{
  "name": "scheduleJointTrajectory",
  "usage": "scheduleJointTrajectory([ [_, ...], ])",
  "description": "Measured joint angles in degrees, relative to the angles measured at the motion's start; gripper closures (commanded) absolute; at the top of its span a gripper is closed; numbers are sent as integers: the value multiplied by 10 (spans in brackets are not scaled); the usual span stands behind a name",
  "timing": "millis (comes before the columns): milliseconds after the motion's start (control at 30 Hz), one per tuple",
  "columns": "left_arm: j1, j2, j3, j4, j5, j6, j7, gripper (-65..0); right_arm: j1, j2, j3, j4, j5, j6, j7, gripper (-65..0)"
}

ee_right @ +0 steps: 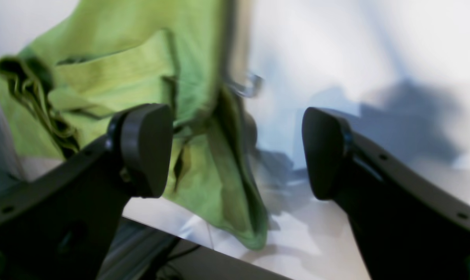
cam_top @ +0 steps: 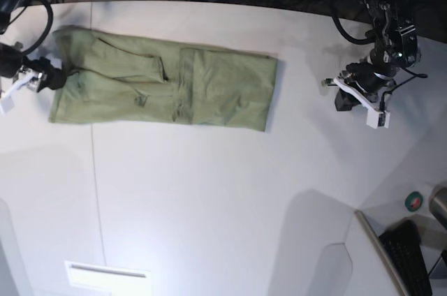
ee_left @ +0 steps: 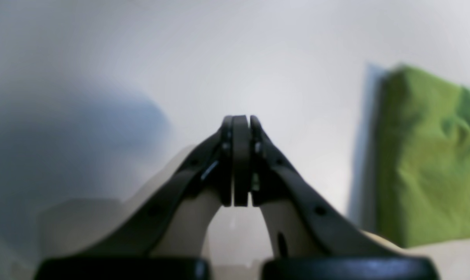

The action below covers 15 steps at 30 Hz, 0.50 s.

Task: Layout the t-shirt on the table in an organized manner, then fold the t-shirt properly
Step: 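Grasp the strip end with the right gripper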

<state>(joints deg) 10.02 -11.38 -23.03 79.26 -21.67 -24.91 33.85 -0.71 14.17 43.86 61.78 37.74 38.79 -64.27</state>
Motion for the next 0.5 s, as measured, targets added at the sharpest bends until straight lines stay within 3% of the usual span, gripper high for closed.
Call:
scheduleJointTrajectory([
  [167,-9,14,49,-18,3,5,-2,0,2,0,-59,-33,12,10,28,-491],
  [500,-40,46,120,-57,2,5,-4,0,0,1,-92,-42,30,12,29,-489],
])
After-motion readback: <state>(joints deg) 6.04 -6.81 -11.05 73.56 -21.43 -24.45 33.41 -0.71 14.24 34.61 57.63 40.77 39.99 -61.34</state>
